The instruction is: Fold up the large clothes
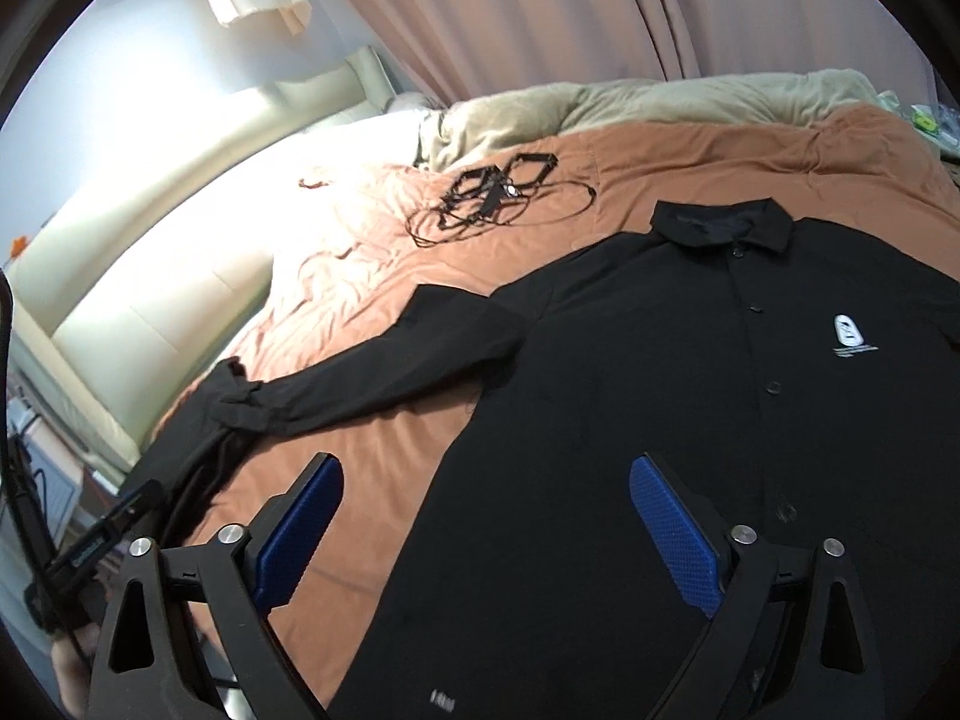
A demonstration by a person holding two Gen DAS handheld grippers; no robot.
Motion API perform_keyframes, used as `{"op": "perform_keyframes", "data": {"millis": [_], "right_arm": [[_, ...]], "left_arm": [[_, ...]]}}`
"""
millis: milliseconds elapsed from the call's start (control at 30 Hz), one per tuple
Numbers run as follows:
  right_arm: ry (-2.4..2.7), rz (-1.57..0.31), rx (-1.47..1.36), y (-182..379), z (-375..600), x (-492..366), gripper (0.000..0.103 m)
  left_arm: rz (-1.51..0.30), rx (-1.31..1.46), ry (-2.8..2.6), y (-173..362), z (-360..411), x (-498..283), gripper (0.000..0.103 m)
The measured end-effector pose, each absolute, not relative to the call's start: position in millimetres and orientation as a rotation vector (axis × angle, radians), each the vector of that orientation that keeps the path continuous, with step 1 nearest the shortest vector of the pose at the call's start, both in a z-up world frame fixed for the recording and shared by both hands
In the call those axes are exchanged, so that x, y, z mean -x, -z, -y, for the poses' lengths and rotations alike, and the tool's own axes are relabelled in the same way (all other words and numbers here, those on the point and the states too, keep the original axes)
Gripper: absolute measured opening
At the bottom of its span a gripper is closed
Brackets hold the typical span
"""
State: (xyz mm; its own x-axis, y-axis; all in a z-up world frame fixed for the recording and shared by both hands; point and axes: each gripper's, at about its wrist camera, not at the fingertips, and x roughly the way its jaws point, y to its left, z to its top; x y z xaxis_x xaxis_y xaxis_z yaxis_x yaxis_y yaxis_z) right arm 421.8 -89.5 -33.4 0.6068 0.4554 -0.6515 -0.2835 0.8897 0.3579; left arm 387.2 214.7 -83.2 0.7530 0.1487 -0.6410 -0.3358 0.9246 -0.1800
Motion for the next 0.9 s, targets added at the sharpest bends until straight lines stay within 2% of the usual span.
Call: {"op": "perform_keyframes", "data": {"millis": [367,533,667,733,833,900], "right_arm": [[-0.377,-0.911,-0.269,79,78,-496,0.081],[-0.362,-0.944,-0.314,100,77,-533,0.060],[-0.361,-0.966,-0.352,113,73,-557,0.054],[-0.376,-0.982,-0.398,122,71,-572,0.043],[-0.403,-1.003,-0.462,132,69,-587,0.039],[-0.415,-1.010,-0.499,139,69,-599,0.036]], "left_arm": [[-0.748,0.343,-0.331,127,-251,-475,0.079],[-0.767,0.348,-0.380,141,-267,-510,0.079],[-0.840,0.398,-0.428,166,-279,-528,0.079],[-0.869,0.415,-0.441,178,-282,-533,0.076],[-0.887,0.453,-0.443,192,-287,-537,0.070],[-0.878,0.471,-0.447,198,-292,-542,0.059]]}}
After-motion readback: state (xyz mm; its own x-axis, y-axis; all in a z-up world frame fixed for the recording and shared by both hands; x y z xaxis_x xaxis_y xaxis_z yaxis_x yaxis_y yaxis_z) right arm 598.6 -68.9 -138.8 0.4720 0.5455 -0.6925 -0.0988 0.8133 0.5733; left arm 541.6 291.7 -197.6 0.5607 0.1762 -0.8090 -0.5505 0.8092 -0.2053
